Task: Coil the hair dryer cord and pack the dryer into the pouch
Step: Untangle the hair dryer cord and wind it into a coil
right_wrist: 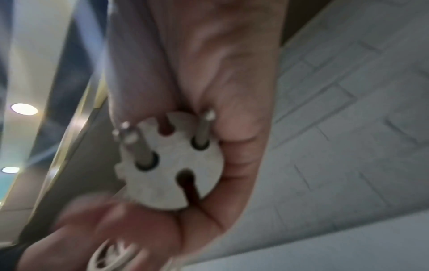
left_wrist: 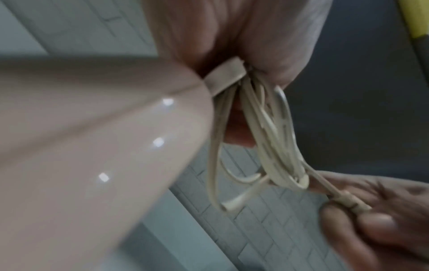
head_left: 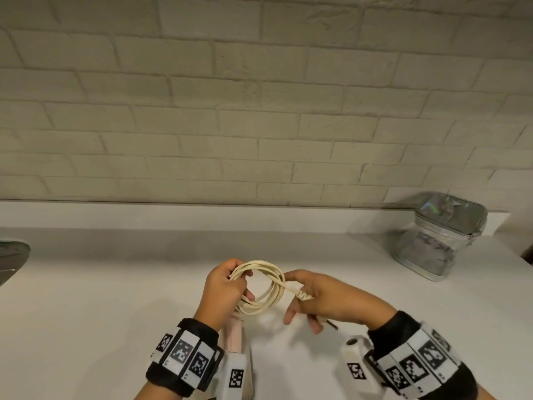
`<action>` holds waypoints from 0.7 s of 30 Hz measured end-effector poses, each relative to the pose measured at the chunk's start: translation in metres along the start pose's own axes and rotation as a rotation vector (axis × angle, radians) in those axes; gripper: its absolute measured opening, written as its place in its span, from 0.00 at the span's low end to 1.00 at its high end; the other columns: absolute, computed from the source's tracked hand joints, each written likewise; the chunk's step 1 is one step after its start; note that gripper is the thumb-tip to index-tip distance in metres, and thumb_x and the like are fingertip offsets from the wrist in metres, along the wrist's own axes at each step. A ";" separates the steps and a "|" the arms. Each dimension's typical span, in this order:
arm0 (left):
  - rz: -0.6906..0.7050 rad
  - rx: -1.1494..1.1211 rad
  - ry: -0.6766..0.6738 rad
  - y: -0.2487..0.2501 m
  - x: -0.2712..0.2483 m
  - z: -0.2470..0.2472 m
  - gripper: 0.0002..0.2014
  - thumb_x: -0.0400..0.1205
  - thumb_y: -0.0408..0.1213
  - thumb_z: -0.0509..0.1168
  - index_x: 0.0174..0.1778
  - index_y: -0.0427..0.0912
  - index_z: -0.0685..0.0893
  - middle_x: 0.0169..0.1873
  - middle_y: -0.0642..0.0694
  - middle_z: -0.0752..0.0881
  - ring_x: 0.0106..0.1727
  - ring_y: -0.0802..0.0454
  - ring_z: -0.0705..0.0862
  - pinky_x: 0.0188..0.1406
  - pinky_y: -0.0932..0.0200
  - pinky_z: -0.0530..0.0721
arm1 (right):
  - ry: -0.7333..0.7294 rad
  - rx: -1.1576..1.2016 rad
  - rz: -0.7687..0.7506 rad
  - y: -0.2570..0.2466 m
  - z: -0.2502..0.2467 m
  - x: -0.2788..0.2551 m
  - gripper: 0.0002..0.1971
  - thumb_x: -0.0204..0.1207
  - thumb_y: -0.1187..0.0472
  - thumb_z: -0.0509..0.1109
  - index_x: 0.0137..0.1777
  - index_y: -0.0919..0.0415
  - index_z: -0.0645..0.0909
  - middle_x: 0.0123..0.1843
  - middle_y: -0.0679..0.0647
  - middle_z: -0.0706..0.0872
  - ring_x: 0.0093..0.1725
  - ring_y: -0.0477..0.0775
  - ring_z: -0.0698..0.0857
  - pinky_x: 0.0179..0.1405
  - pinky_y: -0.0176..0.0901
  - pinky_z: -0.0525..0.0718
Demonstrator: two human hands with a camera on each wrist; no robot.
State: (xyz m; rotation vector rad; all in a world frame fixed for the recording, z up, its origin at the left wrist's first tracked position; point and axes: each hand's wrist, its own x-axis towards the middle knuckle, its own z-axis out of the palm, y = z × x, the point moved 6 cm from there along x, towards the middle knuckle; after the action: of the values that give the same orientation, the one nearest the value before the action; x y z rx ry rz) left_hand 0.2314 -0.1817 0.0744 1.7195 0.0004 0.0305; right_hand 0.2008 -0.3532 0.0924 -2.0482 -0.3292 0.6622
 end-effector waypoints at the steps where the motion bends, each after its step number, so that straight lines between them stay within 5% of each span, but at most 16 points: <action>1: 0.003 0.006 -0.010 0.000 0.001 -0.002 0.15 0.72 0.15 0.55 0.31 0.39 0.80 0.25 0.42 0.81 0.20 0.53 0.85 0.20 0.62 0.79 | 0.016 -0.061 -0.018 -0.005 -0.009 -0.006 0.18 0.76 0.68 0.65 0.63 0.49 0.74 0.39 0.48 0.91 0.21 0.48 0.81 0.20 0.41 0.75; 4: 0.020 0.022 -0.075 0.000 0.000 0.002 0.13 0.73 0.18 0.58 0.30 0.39 0.80 0.26 0.37 0.82 0.27 0.47 0.88 0.33 0.50 0.82 | 0.149 -0.137 -0.042 -0.019 -0.045 -0.021 0.04 0.75 0.58 0.70 0.46 0.55 0.85 0.21 0.46 0.81 0.16 0.46 0.74 0.16 0.35 0.68; 7: 0.046 0.031 -0.146 -0.001 0.000 0.008 0.07 0.75 0.26 0.64 0.36 0.40 0.86 0.35 0.40 0.90 0.42 0.35 0.88 0.47 0.38 0.85 | 0.266 -0.144 -0.064 -0.029 -0.069 -0.034 0.07 0.74 0.59 0.71 0.37 0.59 0.84 0.16 0.45 0.75 0.16 0.48 0.73 0.17 0.34 0.71; 10: 0.058 0.043 -0.246 0.003 -0.005 0.017 0.08 0.78 0.28 0.64 0.44 0.43 0.87 0.40 0.50 0.92 0.44 0.46 0.89 0.50 0.49 0.83 | 0.329 -0.142 -0.095 -0.033 -0.082 -0.042 0.09 0.76 0.63 0.69 0.33 0.56 0.83 0.15 0.44 0.73 0.17 0.48 0.71 0.17 0.35 0.72; 13: 0.082 0.007 -0.337 0.009 -0.013 0.026 0.07 0.79 0.28 0.63 0.48 0.39 0.84 0.42 0.47 0.92 0.43 0.52 0.90 0.48 0.56 0.86 | 0.379 -0.164 -0.113 -0.033 -0.094 -0.046 0.10 0.76 0.64 0.69 0.33 0.56 0.83 0.16 0.45 0.72 0.17 0.48 0.70 0.18 0.35 0.71; 18: 0.140 0.022 -0.416 0.011 -0.018 0.031 0.04 0.69 0.36 0.67 0.38 0.44 0.80 0.31 0.50 0.88 0.37 0.54 0.85 0.43 0.61 0.83 | 0.453 -0.340 -0.186 -0.044 -0.108 -0.052 0.09 0.73 0.60 0.72 0.32 0.50 0.82 0.19 0.42 0.78 0.21 0.42 0.72 0.23 0.31 0.70; 21: 0.106 0.014 -0.483 0.010 -0.018 0.031 0.08 0.68 0.30 0.68 0.36 0.46 0.77 0.29 0.50 0.87 0.37 0.53 0.86 0.42 0.61 0.83 | 0.524 -0.620 -0.347 -0.049 -0.111 -0.049 0.05 0.71 0.53 0.72 0.35 0.47 0.84 0.31 0.38 0.81 0.36 0.43 0.76 0.39 0.38 0.73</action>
State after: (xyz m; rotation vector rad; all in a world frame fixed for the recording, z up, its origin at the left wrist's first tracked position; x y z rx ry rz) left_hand 0.2138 -0.2139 0.0792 1.7018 -0.4481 -0.3067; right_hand 0.2254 -0.4278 0.1963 -2.5578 -0.6112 -0.2338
